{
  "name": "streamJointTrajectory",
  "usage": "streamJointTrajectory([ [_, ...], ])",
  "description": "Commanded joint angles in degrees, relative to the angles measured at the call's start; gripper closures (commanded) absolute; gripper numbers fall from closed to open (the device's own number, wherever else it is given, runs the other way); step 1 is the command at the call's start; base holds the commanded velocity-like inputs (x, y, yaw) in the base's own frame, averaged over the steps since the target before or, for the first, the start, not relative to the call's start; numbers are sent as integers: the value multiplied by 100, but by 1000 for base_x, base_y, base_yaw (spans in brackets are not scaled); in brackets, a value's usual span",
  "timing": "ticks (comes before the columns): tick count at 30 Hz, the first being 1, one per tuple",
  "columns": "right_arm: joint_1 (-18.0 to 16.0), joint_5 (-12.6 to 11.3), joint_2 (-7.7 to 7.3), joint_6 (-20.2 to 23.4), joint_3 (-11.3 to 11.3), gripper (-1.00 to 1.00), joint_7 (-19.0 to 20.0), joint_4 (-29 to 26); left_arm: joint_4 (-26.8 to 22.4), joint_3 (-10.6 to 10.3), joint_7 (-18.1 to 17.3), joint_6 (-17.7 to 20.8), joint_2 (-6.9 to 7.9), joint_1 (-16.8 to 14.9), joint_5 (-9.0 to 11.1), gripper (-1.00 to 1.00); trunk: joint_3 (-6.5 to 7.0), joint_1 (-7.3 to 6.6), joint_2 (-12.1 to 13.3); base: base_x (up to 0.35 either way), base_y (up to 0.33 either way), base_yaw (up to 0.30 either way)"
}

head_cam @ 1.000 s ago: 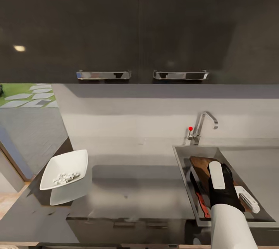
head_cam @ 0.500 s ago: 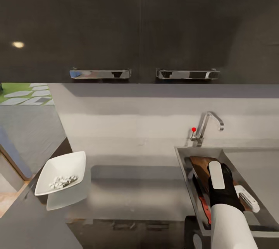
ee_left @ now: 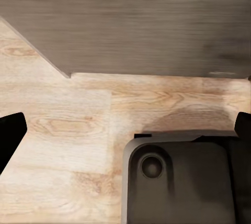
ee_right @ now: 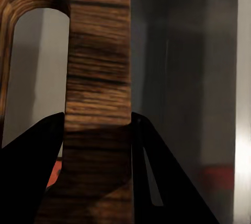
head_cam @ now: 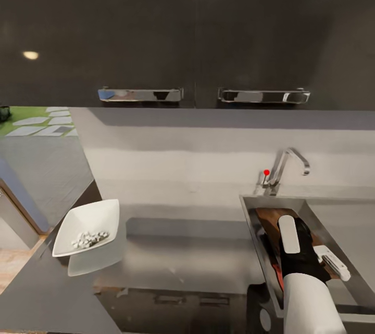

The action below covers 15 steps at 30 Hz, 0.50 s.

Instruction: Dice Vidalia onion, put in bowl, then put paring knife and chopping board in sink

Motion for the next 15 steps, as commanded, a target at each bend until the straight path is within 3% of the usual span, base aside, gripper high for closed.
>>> streamJointTrajectory([
  [1,-6,-16,-4,60,-10,100,-23,-9,-12,-49,56,-5,7,1,14,-100,-19,4,-12,0,0,80],
  [9,-6,-12,-53,68,-14,100,-16,-9,-8,-49,54,-5,4,1,14,-100,-82,4,-12,0,-102,62],
  [15,-6,-12,-57,69,-22,100,-13,-9,-8,-49,55,-5,6,1,13,-100,-126,4,-12,0,-18,-142],
])
